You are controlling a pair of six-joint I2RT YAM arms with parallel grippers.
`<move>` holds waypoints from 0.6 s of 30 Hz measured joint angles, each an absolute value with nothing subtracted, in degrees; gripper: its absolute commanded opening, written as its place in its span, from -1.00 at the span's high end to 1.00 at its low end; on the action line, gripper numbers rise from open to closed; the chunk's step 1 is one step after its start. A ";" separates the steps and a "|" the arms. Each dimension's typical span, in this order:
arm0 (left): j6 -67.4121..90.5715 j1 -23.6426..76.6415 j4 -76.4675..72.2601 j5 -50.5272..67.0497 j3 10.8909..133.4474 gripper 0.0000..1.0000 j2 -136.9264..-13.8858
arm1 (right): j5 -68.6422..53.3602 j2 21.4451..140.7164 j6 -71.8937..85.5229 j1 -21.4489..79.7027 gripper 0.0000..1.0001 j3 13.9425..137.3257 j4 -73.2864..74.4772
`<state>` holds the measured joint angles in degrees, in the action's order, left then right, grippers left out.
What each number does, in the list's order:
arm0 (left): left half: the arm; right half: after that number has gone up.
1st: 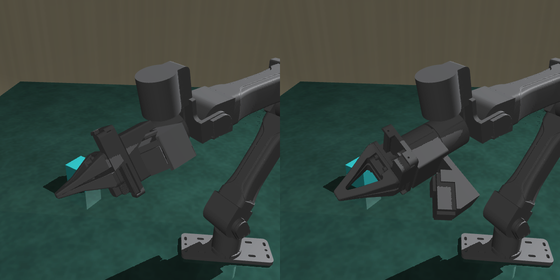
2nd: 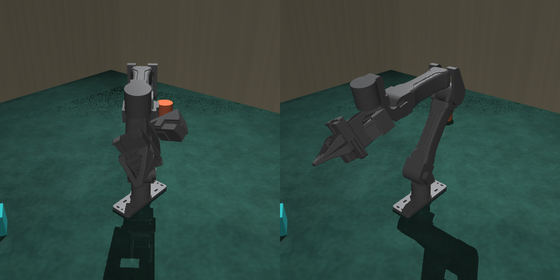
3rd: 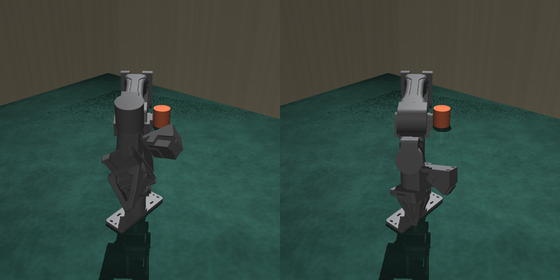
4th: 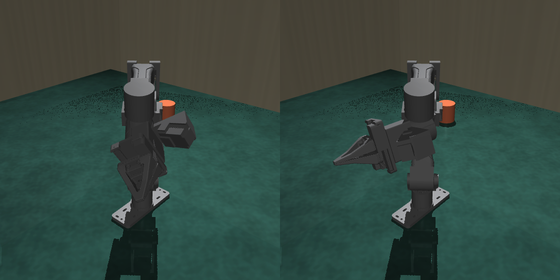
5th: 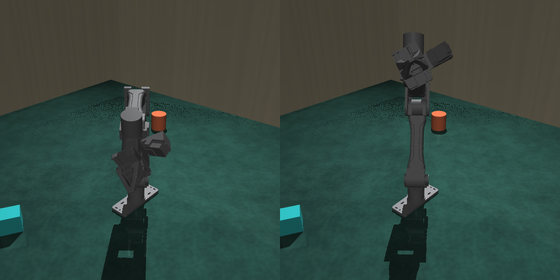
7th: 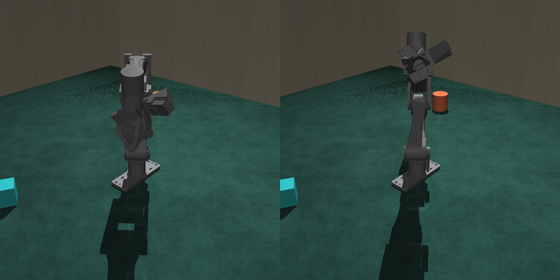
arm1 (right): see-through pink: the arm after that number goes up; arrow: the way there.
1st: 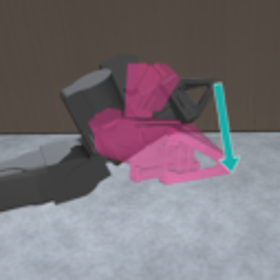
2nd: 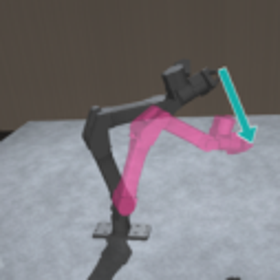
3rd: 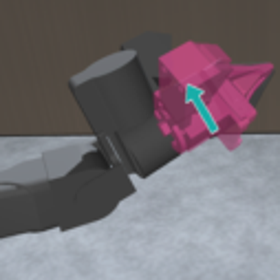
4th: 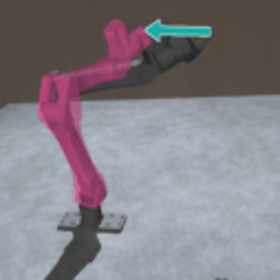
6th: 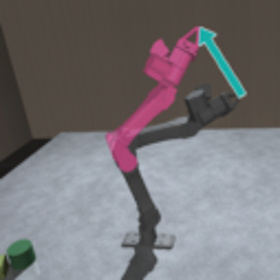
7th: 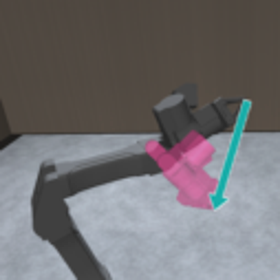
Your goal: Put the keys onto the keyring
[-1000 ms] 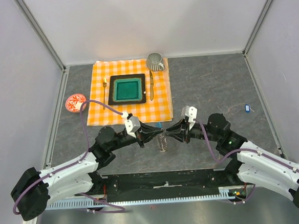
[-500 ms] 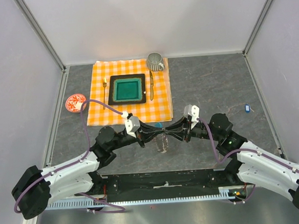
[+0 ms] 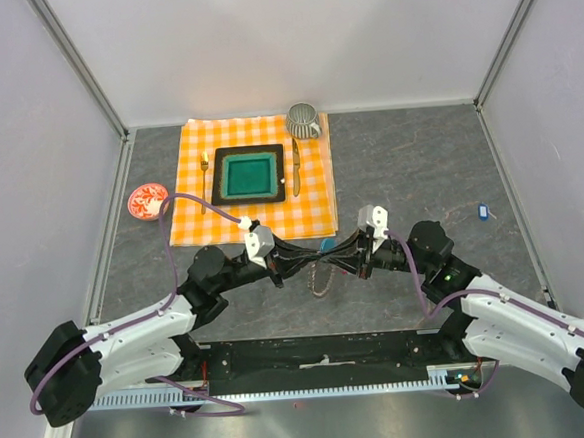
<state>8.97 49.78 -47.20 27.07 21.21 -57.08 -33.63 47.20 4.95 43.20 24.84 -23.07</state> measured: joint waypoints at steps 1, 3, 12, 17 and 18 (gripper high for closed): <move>9.02 49.78 -47.20 27.05 21.19 0.96 -57.06 | -33.71 47.33 4.93 43.09 1.00 24.84 -23.09; 9.02 49.60 -46.96 27.07 21.19 0.96 -56.99 | -33.71 47.33 4.75 42.98 1.00 24.84 -22.96; 6.07 49.43 -39.53 26.17 21.85 0.20 -53.89 | -31.90 48.73 -1.52 43.18 1.00 33.12 -6.22; 0.64 49.19 -32.84 24.32 23.86 -0.08 -52.88 | -28.38 55.61 -7.46 42.98 1.00 46.85 11.55; -0.23 49.01 -31.81 24.12 24.25 -0.08 -53.06 | -27.75 57.25 -8.75 42.96 1.00 49.71 14.96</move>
